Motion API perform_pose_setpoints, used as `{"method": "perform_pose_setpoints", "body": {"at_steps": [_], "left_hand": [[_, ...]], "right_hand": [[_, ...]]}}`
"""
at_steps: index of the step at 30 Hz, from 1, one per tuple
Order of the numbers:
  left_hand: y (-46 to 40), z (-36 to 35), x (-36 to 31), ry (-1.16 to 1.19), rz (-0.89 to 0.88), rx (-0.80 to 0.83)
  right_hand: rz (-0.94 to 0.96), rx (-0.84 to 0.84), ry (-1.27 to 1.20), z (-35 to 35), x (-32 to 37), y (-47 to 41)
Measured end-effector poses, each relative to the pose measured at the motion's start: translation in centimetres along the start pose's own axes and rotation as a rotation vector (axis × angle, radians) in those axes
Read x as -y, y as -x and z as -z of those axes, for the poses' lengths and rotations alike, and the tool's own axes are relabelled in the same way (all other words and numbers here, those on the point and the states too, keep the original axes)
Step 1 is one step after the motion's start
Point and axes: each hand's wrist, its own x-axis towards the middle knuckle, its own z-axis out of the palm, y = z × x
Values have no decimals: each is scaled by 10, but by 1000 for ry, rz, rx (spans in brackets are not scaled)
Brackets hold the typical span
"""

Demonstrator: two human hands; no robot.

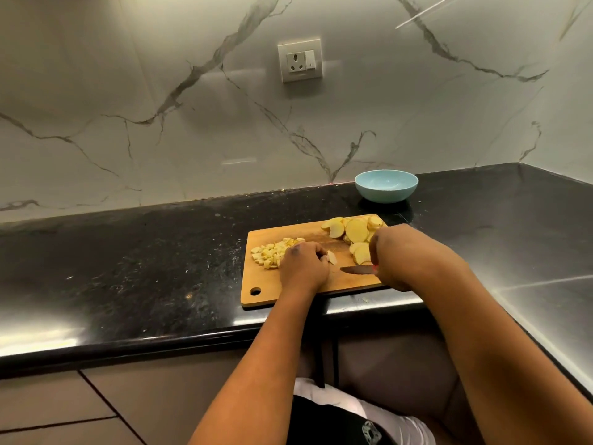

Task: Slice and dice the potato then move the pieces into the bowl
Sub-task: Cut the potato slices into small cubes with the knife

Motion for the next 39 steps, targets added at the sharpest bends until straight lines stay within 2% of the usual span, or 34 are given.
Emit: {"method": "perform_pose_setpoints", "body": {"at_steps": [3,6,11,16,18,22,26,32,36,37,39], "left_hand": [[1,-4,-7,-49,-8,-34],[-3,-9,-15,-98,-28,10],[-20,-4,-22,-110,-77,218],[-32,18,-12,150,-92,407],[-29,22,-10,179,-113,378],[-18,10,-10,127,-122,176],[-13,-2,-12,91,-113,64],[-7,1,-7,223,-67,41],[-6,2,-5,251,-26,51],[-6,2,-5,259,-19,50],[-5,2,-5,290,9,30]], "right_hand": [[-49,-220,-162,-17,-13,-6],[-82,-316,-278,-29,-17,-11],[-51,-361,-342,-38,-18,-12],[-65,-361,-344,-48,-20,-6],[-65,-353,-343,-52,-18,-3],[-56,-333,-304,-57,-10,2],[-30,-308,-215,-59,3,0],[-32,-152,-96,-34,15,4],[-98,91,-27,-5,3,10],[-100,83,-39,-7,0,10],[-88,-99,-132,-21,-6,8]]}}
